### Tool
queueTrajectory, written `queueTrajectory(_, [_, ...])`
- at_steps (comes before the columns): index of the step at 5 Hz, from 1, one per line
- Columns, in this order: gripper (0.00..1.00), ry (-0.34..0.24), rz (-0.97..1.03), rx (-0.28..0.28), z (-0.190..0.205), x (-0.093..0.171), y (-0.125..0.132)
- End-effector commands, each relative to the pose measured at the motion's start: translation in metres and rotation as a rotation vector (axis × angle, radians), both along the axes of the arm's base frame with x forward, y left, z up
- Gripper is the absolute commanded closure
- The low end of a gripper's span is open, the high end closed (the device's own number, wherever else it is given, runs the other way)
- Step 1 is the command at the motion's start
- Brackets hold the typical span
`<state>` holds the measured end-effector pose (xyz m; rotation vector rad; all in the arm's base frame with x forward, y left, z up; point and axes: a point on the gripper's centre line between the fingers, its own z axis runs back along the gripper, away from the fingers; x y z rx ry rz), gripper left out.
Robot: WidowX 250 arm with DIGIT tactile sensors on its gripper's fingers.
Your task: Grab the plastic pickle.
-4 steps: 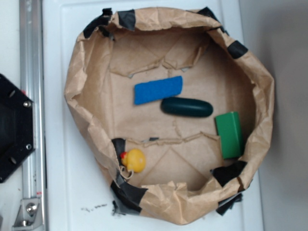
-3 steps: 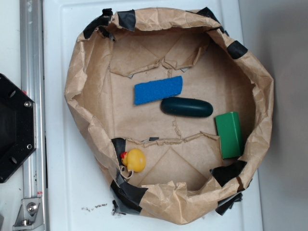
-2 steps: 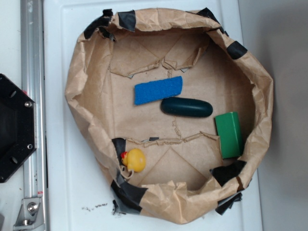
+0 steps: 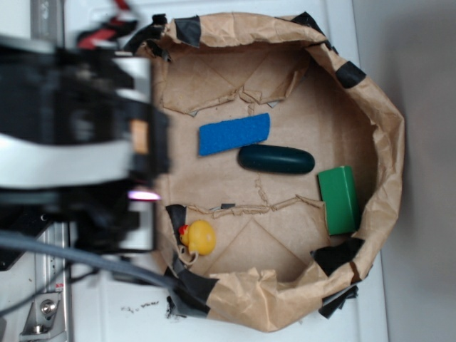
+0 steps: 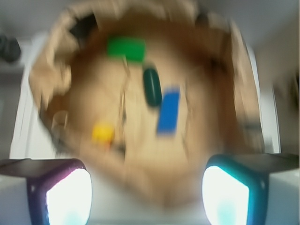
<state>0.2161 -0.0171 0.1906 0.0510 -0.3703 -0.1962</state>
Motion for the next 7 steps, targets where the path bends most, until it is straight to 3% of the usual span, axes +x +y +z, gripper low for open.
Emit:
queueTrajectory(1, [0.00, 0.082, -0.153, 0.051, -0.092, 0.098, 0.017])
queueTrajectory(2, [0.00, 0.171, -0.179, 0.075, -0.146, 0.128, 0.030])
queueTrajectory(3, [0.00, 0.221, -0.207, 0.086, -0.168, 0.119, 0.030])
queueTrajectory(5, [0.00, 0.156, -0.195, 0.100, -0.137, 0.086, 0.013])
queueTrajectory(6, [0.00, 0.051, -0.095, 0.062, -0.088, 0.074, 0.021])
queueTrajectory(7, [0.00, 0.050, -0.057, 0.051, -0.080, 0.075, 0.026])
